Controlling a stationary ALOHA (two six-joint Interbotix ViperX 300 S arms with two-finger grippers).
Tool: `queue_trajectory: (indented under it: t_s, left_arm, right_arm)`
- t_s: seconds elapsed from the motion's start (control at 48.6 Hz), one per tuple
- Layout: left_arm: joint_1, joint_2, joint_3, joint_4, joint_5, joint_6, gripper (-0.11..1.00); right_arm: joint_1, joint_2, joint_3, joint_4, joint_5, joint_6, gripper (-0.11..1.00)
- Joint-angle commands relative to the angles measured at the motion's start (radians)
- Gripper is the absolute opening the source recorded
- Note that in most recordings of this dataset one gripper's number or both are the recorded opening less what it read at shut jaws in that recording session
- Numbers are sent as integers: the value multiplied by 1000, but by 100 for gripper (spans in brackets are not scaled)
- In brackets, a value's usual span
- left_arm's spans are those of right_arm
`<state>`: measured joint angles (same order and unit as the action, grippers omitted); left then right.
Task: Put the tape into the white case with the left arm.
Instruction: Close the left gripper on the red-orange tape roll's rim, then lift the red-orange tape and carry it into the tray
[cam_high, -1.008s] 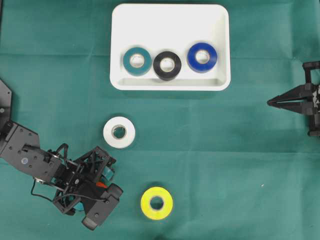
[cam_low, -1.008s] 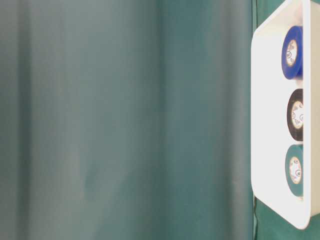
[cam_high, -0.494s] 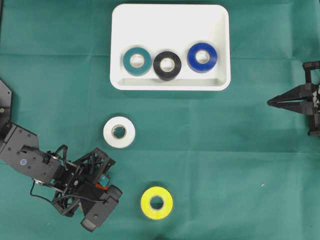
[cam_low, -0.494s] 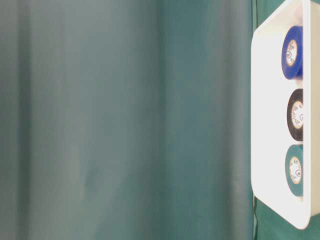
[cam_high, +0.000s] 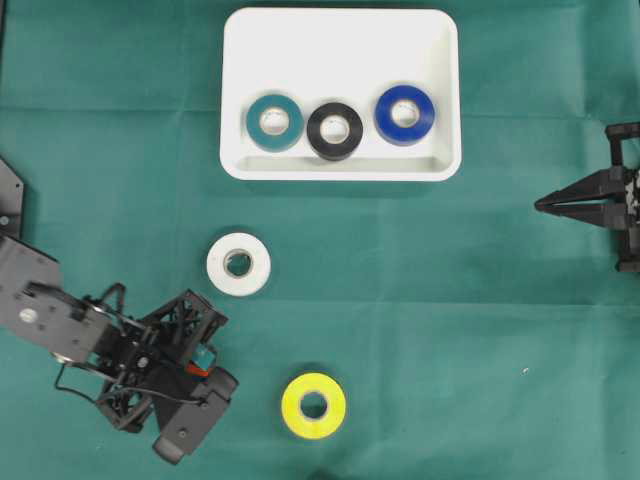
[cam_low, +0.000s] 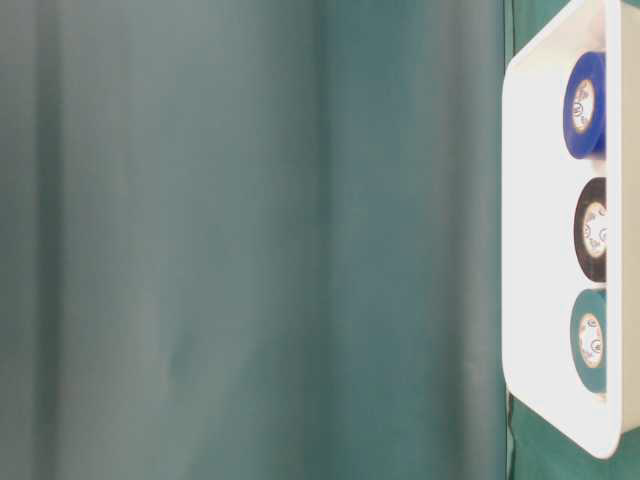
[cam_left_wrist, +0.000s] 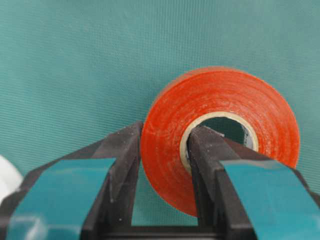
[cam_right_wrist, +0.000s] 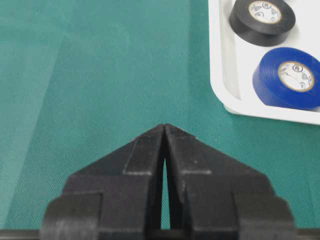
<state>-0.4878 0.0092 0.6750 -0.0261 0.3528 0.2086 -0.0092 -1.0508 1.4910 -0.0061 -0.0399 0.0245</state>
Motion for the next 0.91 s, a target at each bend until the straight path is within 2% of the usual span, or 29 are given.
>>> queue_trajectory:
  t_s: [0.0, 0.185, 0.329, 0.432, 0.885]
  left_arm:
    - [-3, -83, -34, 0, 8, -3, 25]
    - [-9, -164, -54, 2, 23, 5, 25]
    - [38, -183, -34, 3, 34, 6, 25]
    - [100, -181, -26, 3, 34, 11, 25]
    - [459, -172, -35, 5, 15, 14, 25]
  right_arm:
    - [0, 5, -9, 0, -9, 2, -9]
    - [0, 5, -11, 0, -9, 2, -9]
    - [0, 5, -9, 0, -9, 2, -9]
    - [0, 5, -11, 0, -9, 2, -9]
    - [0, 5, -11, 0, -9, 2, -9]
